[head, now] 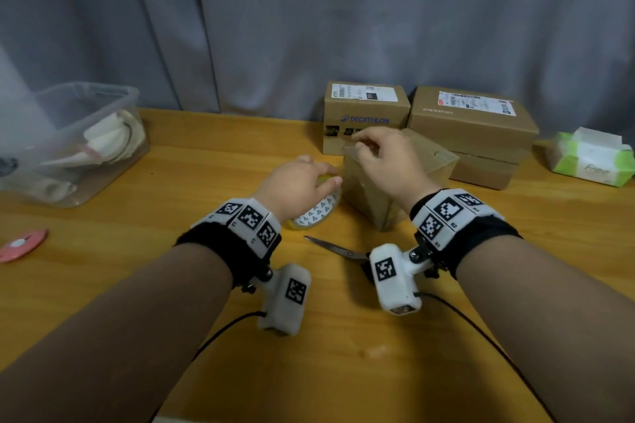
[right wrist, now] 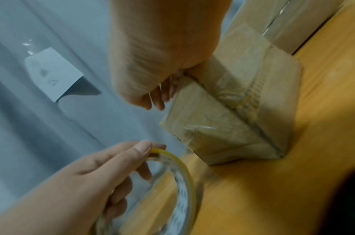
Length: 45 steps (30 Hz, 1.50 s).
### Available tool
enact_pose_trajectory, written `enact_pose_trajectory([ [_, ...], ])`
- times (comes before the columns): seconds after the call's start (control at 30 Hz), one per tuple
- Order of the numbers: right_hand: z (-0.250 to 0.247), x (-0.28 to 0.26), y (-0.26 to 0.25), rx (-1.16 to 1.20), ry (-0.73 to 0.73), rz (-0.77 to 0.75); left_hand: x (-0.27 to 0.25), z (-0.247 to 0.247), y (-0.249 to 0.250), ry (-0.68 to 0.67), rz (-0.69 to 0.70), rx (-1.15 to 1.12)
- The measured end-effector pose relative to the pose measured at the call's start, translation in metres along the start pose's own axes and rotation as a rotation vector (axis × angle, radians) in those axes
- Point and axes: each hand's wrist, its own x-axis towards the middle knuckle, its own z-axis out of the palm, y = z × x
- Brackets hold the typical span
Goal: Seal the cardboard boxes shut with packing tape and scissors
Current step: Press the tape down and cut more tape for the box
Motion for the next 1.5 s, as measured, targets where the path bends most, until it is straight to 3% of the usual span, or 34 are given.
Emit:
enact_pose_trajectory([
  [0.03,-0.004,-0.007,-0.002,-0.003,0.004,-0.055,0.000,0.000,0.001,0.001,-0.006,-0.003],
  [0.1,-0.009,-0.022,-0.009,0.037,-0.133,-0.078,-0.002,-0.001,0.001,0.010,-0.014,-0.005],
  [0.2,-0.018,-0.039,-0.013,0.139,-0.561,0.175,-0.004,-0.001,0.003,0.018,-0.029,-0.038],
  [0.23,-0.021,-0.045,-0.012,0.101,-0.700,0.258,-0.005,-0.001,0.005,0.013,-0.034,-0.042],
  [0.3,-0.026,-0.052,-0.008,-0.183,-0.884,0.252,-0.006,-0.002,0.007,-0.006,-0.045,-0.035],
  [0.37,-0.026,-0.059,-0.002,-0.349,-0.927,0.218,-0.008,-0.003,0.007,-0.019,-0.051,-0.030],
  [0.47,-0.026,-0.064,0.002,-0.305,-0.857,0.210,-0.010,-0.005,0.005,-0.017,-0.049,-0.047],
  [0.6,-0.027,-0.072,0.011,-0.279,-0.930,0.237,-0.013,-0.006,0.004,-0.041,-0.058,-0.084],
  [0.73,-0.026,-0.077,0.016,-0.405,-0.749,0.148,-0.013,-0.006,0.003,-0.055,-0.067,-0.082],
  [0.87,-0.040,-0.075,0.021,-0.440,-0.736,0.146,-0.016,-0.009,0.001,-0.069,-0.084,-0.126],
  [1.0,-0.064,-0.073,0.025,-0.154,-0.623,0.178,-0.019,-0.011,0.001,-0.067,-0.084,-0.172],
  [1.13,-0.087,-0.069,0.025,0.429,-0.344,0.293,-0.020,-0.014,0.000,-0.042,-0.072,-0.298],
  [1.2,-0.084,-0.059,0.023,0.511,-0.176,0.325,-0.015,-0.015,0.000,-0.047,-0.081,-0.386],
  [1.3,-0.061,-0.035,0.011,0.240,-0.058,0.255,-0.005,-0.019,0.002,-0.036,-0.148,-0.432],
  [1.4,-0.035,-0.013,-0.010,-0.235,-0.019,0.162,0.005,-0.024,0.003,-0.024,-0.166,-0.386],
  [1.5,-0.016,0.005,-0.024,-0.431,-0.052,0.117,0.010,-0.022,0.001,-0.046,-0.211,-0.441],
])
